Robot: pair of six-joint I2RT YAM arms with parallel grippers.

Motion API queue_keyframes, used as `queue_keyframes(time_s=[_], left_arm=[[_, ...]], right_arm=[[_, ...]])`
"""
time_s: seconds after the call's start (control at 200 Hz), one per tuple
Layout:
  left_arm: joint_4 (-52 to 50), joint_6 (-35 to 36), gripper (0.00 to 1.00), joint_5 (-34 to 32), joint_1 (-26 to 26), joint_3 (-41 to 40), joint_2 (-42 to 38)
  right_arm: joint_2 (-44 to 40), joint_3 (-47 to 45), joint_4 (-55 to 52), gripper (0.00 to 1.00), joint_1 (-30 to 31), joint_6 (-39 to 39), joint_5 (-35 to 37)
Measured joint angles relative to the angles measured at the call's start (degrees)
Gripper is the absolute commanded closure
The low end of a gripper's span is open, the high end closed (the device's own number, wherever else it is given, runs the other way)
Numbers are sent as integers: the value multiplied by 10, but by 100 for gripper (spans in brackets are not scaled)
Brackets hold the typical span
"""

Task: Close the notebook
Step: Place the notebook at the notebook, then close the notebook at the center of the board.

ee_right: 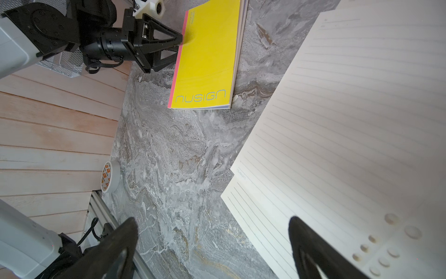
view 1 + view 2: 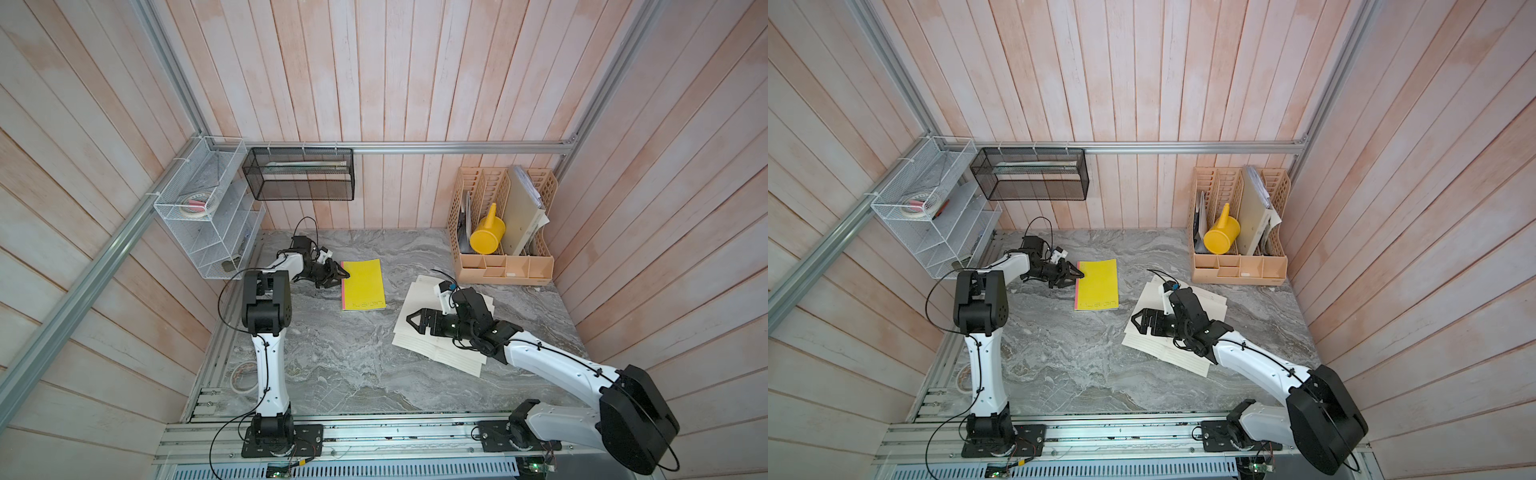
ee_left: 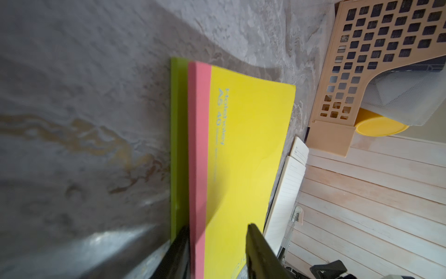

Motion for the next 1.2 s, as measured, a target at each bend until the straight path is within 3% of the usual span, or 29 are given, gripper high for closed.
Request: queue_keyframes(time_s=[0.33, 0.5, 0.6, 0.755, 0.975, 1.2], left_arm=[[-80, 23, 57, -142, 0, 21, -51], [-44, 23, 52, -194, -15, -91, -203], [-10, 16, 51, -169, -62, -158, -293], [103, -41, 51, -75, -151, -305, -379], [302, -207, 51, 10, -180, -529, -460], [466, -336, 51, 16, -238, -631, -491]], right_arm=[[0, 0, -1, 2, 0, 0, -2], [-16, -8, -4, 2, -8, -1, 0], [-38, -22, -13, 2, -35, -2, -2], [-87, -37, -39, 2, -92, -12, -5], [-162, -73, -74, 2, -179, -33, -27], [-193, -130, -91, 2, -242, -45, -59]])
